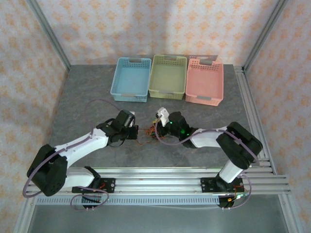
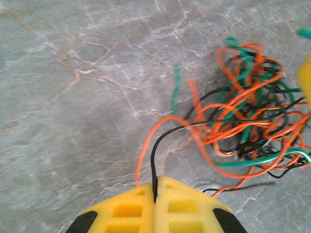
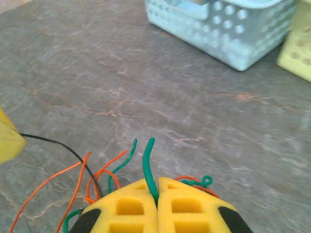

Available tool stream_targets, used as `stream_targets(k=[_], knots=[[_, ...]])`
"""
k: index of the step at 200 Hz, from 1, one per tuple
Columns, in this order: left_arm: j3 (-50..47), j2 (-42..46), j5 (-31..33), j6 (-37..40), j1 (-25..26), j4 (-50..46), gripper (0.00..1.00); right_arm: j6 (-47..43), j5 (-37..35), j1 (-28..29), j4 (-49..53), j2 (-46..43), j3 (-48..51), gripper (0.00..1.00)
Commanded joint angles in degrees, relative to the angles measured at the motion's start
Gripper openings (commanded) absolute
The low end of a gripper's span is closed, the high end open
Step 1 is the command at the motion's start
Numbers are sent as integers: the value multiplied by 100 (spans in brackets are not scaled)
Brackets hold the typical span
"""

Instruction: Untangle the cables

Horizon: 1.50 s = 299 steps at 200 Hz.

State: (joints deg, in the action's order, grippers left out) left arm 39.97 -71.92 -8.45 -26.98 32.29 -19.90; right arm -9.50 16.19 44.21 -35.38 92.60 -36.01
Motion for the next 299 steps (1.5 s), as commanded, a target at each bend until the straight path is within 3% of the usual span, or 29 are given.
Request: stream_targets(k=[1,37,65,116,146,203,264,299], knots=[[-115,514,966,-6,53,-406,0,-11,-935,-67,-691,-473,269,0],[-295,1715,2503,-235,49,-910,0,110,-2795,-336,-787,-956,630,0],[-509,2793,3403,-330,49,-1133,0,574,-3792,-674,-728,-1267,860,0],[-732,4149,4622,-892,75,-1593,0,1606,-4869,-1176,-212,-1625,1012,0],[-854,4755,5033,-1071,132,-1752,0,2091,-5140,-1436,171,-1745,1026,0],[-837,5063,5502,-1343,173,-2072,0,2944,-5482,-1779,658,-1756,1058,0],[-851,5464,5873,-1515,285,-2312,0,4047,-6572,-2024,1332,-1711,1045,0],[-841,5678,6126,-1699,335,-2532,0,4366,-6804,-2116,1401,-1724,1130,0]])
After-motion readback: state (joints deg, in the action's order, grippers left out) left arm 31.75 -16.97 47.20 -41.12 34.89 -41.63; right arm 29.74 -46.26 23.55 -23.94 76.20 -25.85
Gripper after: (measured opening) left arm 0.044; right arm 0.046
